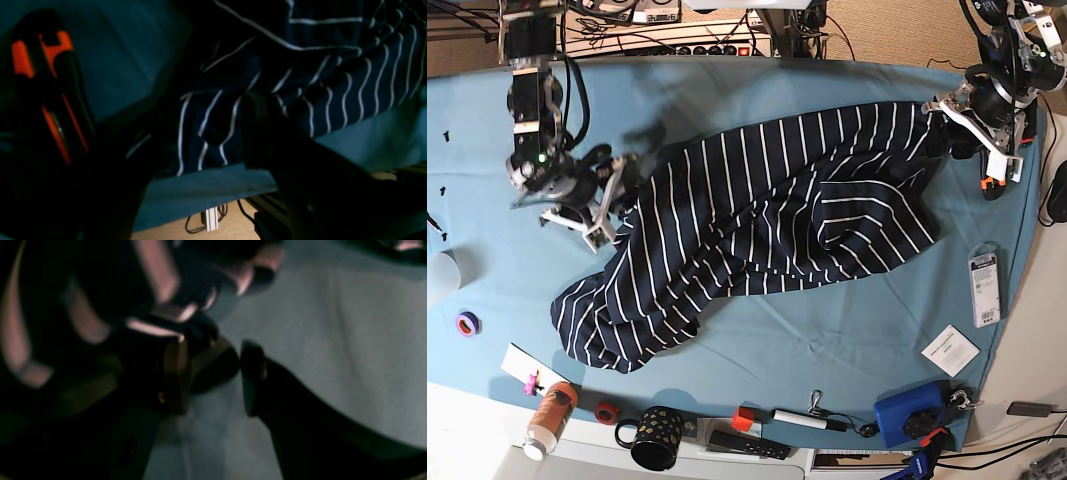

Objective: Layout the t-shirt on the table in an organized manner, then fold the t-shirt properly
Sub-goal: 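Grasp the shirt edge with the right gripper and pull it outward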

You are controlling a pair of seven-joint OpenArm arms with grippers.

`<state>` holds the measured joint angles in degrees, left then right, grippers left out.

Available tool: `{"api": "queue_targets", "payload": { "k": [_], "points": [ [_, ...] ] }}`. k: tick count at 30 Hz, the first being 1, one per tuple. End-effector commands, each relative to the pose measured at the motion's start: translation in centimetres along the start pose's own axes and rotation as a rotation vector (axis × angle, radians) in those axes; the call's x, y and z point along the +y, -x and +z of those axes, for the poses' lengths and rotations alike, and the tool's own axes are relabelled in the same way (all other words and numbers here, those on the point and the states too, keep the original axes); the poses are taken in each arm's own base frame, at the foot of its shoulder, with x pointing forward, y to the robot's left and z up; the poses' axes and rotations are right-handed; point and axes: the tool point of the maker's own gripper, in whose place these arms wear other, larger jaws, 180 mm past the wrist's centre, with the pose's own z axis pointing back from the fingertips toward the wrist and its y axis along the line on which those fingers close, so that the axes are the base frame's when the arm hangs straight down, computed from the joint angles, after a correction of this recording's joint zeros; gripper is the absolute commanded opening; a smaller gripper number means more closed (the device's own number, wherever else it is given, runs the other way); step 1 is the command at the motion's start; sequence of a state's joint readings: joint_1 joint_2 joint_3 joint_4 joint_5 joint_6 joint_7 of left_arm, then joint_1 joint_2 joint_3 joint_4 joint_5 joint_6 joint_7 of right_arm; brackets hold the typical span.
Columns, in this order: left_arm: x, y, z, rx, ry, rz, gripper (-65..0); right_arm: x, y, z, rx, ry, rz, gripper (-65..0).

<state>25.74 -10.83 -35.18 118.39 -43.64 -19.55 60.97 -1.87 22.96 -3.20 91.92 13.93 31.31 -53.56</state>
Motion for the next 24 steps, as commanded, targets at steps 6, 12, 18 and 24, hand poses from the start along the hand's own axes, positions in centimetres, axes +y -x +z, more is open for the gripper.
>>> {"api": "queue_targets", "payload": {
  "k": [6,12,18,24],
  "points": [
    [-0.3,-1.0,0.3,-0.037,0.009,-0.013,-35.4,-1.3,-0.4,0.6,0.049,0.036,0.021,-62.3],
    [-0.3,-1.1,0.3,-0.041,0.010,-0.013,-35.4,-1.3,-2.7,1.6,-0.015,0.046,0.043,-65.0],
    [-0.3,-1.5,0.4,-0.063,0.010,-0.013,-35.4,-1.8,-6.8,5.5,-0.127,0.116,0.103,-65.0],
    [-0.3,-1.5,0.4,-0.063,0.010,-0.013,-35.4,-2.1,-10.6,10.5,-0.283,0.177,0.124,-65.0]
  ]
}}
